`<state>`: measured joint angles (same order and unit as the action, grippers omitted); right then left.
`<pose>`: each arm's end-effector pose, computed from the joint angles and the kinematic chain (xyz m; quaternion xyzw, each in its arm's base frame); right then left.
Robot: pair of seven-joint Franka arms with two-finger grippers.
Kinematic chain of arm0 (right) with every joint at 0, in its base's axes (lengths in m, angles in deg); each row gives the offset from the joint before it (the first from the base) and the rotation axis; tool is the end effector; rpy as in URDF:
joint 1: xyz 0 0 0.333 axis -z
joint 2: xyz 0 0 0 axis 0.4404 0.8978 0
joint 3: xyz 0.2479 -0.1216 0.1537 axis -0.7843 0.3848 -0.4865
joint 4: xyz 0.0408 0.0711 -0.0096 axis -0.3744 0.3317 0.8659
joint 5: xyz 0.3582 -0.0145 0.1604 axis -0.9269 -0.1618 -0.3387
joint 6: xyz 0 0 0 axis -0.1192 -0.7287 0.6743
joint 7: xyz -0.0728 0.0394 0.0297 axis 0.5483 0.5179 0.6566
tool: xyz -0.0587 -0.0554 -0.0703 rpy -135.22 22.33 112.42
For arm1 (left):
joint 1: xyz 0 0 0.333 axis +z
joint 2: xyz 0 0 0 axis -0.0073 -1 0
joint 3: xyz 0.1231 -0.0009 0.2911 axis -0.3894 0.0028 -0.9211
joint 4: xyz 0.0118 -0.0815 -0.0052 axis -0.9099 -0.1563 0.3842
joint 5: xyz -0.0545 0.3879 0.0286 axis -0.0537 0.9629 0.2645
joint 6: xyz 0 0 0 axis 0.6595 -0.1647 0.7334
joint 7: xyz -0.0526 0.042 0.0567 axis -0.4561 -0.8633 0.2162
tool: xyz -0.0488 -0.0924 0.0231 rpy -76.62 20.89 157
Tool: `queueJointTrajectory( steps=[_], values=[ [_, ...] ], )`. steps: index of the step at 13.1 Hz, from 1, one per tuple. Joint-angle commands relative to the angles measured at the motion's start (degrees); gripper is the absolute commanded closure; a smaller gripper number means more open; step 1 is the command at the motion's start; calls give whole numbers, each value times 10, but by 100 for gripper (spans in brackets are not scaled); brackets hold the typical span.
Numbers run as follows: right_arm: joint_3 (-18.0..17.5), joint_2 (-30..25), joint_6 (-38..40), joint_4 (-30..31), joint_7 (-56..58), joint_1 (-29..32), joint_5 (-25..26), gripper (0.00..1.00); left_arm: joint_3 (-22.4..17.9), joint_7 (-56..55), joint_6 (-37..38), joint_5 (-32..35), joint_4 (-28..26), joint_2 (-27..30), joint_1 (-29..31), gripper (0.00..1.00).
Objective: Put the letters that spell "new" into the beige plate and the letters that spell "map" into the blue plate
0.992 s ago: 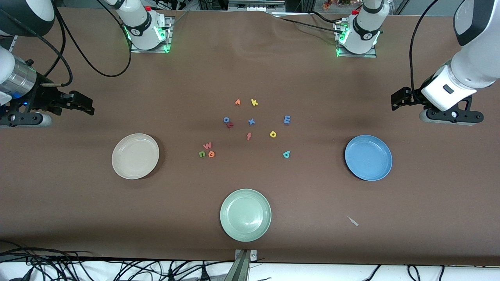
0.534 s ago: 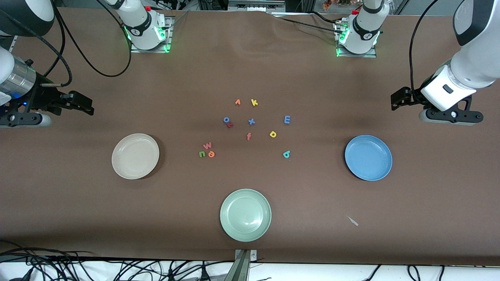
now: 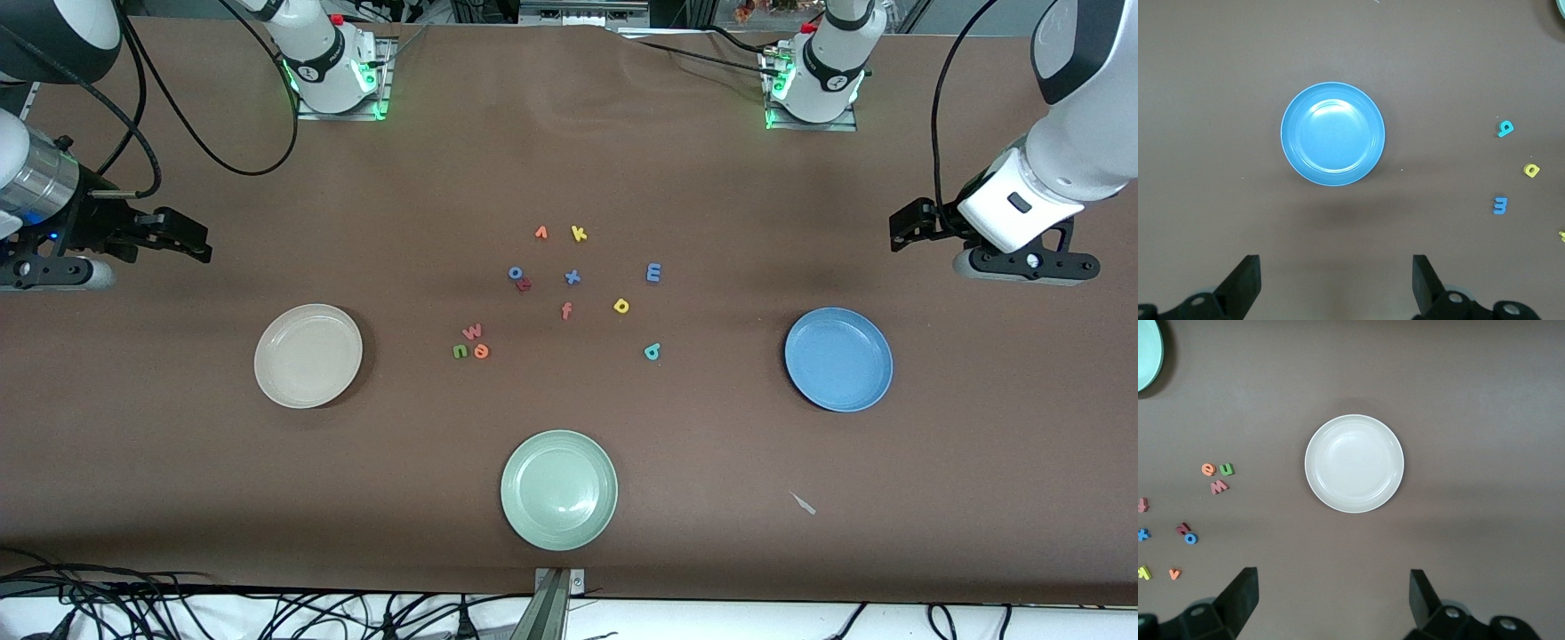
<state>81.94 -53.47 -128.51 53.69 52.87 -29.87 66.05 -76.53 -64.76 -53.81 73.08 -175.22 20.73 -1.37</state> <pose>0.5949 0.0451 0.5739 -0.9998 -0.0007 0.0184 0.0096 0.5628 -0.0572 0.5454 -0.9985 0.0337 0.0423 0.0023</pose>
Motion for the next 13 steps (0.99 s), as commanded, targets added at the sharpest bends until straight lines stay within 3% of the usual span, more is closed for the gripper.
queueJointTrajectory(
  steps=[1, 13],
  values=[
    [-2, -5, 1, -2, -1, 4, 6, 0, 3, -9, 15, 13, 20, -8, -1, 0],
    [5, -3, -1, -3, -1, 6, 8, 0, 4, -10, 8, 24, 21, -11, -6, 0]
  ],
)
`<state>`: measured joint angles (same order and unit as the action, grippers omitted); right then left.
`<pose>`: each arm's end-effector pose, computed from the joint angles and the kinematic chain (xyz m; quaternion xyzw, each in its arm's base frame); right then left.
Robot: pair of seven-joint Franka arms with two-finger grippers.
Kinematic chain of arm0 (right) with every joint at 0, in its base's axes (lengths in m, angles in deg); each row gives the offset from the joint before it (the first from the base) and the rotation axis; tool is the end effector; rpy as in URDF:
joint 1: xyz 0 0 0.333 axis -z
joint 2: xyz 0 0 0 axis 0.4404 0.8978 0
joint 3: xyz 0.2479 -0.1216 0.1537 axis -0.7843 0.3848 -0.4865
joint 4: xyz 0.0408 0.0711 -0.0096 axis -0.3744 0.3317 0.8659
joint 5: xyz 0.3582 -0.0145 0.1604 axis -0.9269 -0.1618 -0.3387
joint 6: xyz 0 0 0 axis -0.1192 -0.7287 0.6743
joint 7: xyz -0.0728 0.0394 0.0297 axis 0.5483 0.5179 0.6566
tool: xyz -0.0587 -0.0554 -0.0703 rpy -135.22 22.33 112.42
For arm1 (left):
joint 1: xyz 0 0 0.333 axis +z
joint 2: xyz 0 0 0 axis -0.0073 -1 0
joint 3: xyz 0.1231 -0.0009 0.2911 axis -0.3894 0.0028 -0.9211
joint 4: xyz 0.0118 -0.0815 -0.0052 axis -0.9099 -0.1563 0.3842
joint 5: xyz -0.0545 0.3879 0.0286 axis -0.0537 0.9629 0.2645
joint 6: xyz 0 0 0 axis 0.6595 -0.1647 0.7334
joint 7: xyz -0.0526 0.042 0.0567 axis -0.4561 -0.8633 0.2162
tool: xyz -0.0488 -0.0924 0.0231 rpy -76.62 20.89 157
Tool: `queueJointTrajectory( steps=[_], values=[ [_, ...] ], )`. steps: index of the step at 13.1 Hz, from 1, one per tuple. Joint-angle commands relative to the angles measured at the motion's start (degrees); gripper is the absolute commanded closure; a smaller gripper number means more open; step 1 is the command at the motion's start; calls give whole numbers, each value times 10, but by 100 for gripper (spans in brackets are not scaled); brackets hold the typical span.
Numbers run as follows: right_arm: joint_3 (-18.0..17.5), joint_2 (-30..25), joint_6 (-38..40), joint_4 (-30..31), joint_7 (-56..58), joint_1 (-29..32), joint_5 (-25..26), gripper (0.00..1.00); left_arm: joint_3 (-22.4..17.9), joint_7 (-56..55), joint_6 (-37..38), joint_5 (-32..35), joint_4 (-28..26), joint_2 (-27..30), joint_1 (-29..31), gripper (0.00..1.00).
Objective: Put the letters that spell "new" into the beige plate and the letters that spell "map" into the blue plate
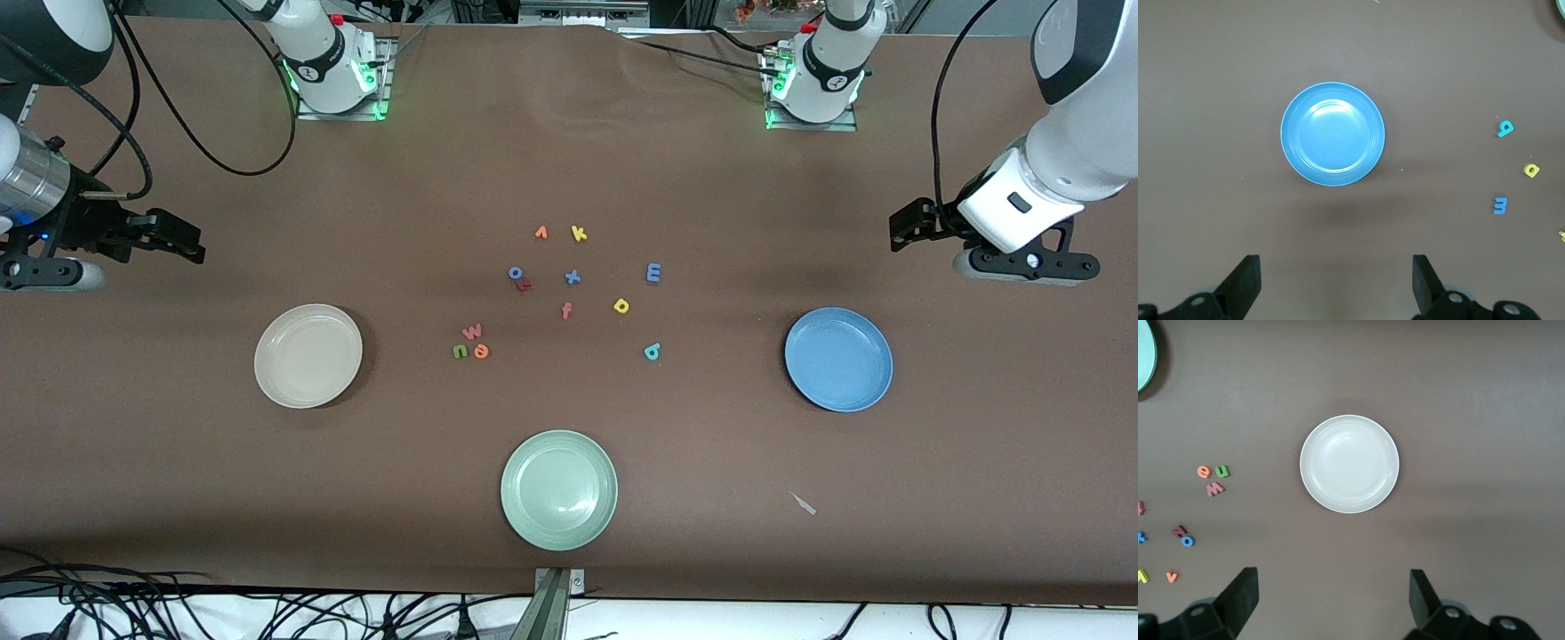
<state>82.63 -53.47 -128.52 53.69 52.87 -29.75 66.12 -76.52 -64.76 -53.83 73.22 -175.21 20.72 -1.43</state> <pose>0.5955 0.0370 0.5739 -0.9998 0.0062 0.0181 0.0084 0.5628 -0.0577 0.5454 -0.9985 0.0344 0.0420 0.0035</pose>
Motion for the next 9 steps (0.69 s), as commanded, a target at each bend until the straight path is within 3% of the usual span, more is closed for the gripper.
queueJointTrajectory(
  steps=[1, 3, 4, 9],
  values=[
    [-2, -3, -1, -4, -1, 4, 7, 0, 3, -10, -2, 41, 21, -17, -4, 0],
    [-2, -2, -2, -4, -1, 9, 6, 0, 5, -10, -10, 41, 36, -17, -10, 0],
    [-2, -2, -2, -4, -1, 10, 6, 0, 26, -10, -5, 46, 37, -17, -22, 0],
    [-2, -2, -2, -4, -1, 10, 5, 0, 25, -10, -4, 46, 36, -17, -9, 0]
  ],
)
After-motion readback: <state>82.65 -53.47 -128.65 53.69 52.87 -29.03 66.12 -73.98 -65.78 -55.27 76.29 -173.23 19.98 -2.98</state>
